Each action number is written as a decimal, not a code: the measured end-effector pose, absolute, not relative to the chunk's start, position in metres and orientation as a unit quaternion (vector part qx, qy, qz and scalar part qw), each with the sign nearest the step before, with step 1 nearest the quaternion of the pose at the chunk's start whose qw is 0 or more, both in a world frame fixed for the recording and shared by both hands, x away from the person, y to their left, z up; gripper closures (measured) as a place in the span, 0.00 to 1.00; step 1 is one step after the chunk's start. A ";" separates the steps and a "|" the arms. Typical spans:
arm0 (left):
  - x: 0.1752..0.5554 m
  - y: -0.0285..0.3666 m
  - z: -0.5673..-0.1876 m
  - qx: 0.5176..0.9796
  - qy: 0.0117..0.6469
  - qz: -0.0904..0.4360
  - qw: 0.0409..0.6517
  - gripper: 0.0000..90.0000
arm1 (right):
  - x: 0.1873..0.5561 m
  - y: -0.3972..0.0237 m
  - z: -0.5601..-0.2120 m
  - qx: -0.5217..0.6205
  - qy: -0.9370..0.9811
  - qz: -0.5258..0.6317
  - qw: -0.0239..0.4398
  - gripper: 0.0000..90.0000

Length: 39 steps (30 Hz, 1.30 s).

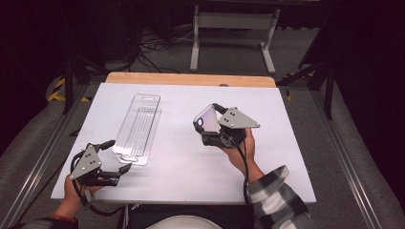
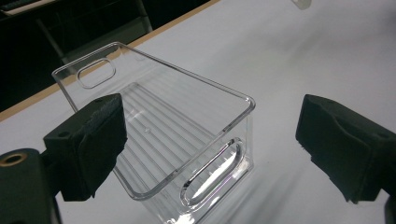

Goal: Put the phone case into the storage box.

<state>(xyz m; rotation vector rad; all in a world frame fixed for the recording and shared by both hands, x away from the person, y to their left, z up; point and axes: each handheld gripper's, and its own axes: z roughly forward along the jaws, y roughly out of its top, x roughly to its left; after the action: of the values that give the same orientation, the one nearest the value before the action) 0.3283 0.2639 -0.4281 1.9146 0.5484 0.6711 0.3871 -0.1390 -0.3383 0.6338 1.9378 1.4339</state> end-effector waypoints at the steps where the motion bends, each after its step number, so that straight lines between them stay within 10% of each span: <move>1: 0.328 0.264 -0.428 0.792 0.227 0.276 0.495 0.11 | 0.387 -0.139 -0.338 0.242 0.737 0.546 0.317 0.20; 39: 0.338 0.183 -0.392 0.775 0.182 0.217 0.566 0.47 | 0.373 -0.125 -0.341 0.250 0.719 0.562 0.323 0.20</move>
<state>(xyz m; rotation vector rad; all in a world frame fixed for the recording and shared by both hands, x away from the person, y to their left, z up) 0.3379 0.1832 -0.3920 1.8213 0.4283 0.5102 0.3731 -0.1255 -0.3406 0.6565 1.8875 1.4741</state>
